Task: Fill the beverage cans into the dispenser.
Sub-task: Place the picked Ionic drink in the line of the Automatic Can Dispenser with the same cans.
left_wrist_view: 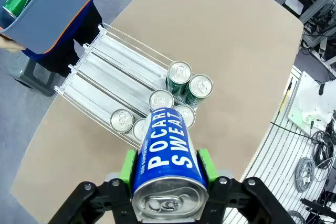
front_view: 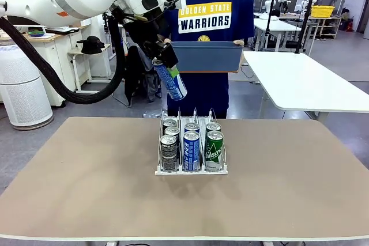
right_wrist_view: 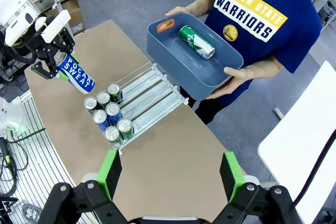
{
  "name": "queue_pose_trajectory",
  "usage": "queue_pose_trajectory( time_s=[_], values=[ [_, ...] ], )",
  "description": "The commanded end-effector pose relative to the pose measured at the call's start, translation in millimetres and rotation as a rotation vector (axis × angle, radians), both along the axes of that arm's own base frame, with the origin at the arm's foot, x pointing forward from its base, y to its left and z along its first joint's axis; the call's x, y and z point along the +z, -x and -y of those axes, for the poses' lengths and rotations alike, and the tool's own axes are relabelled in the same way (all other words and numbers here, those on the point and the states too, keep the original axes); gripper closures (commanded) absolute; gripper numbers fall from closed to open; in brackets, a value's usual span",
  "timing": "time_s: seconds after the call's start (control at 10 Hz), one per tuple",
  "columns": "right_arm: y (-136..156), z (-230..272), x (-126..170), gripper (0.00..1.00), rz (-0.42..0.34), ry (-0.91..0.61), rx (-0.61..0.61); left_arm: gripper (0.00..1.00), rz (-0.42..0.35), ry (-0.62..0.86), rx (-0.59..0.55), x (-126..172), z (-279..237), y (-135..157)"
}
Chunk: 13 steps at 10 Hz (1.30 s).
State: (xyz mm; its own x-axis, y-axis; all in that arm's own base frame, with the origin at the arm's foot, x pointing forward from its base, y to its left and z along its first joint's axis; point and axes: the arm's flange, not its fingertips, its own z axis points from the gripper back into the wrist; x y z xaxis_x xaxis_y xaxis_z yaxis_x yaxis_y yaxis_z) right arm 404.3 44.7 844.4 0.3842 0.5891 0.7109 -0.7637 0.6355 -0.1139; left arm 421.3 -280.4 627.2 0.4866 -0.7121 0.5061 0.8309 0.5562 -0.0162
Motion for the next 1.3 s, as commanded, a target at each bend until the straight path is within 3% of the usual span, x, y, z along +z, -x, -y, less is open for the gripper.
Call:
queue_pose_trajectory(
  time_s=[0.0, 0.3, 0.7, 0.9, 1.0, 1.2],
  values=[
    [0.5, -1.2, -0.3, 0.00, -0.005, -0.003, 0.006, 0.42, 0.010, 0.009, 0.015, 5.8, -1.8, -0.2],
    [0.5, -1.2, -0.3, 0.00, -0.005, -0.003, 0.006, 0.42, 0.018, -0.011, 0.003, 3.2, 3.6, 6.0],
    [0.5, -1.2, -0.3, 0.00, -0.005, -0.003, 0.006, 0.42, 0.159, -0.085, 0.020, -5.8, 42.4, 82.9],
    [0.5, -1.2, -0.3, 0.00, -0.005, -0.003, 0.006, 0.42, 0.195, -0.107, -0.002, -28.4, 63.9, 114.9],
    [0.5, -1.2, -0.3, 0.00, -0.005, -0.003, 0.006, 0.42, 0.253, -0.131, -0.004, -41.8, 75.3, 128.8],
    [0.5, -1.2, -0.3, 0.00, -0.005, -0.003, 0.006, 0.42, 0.245, -0.106, -0.054, -73.5, 91.4, 142.7]
  ],
)
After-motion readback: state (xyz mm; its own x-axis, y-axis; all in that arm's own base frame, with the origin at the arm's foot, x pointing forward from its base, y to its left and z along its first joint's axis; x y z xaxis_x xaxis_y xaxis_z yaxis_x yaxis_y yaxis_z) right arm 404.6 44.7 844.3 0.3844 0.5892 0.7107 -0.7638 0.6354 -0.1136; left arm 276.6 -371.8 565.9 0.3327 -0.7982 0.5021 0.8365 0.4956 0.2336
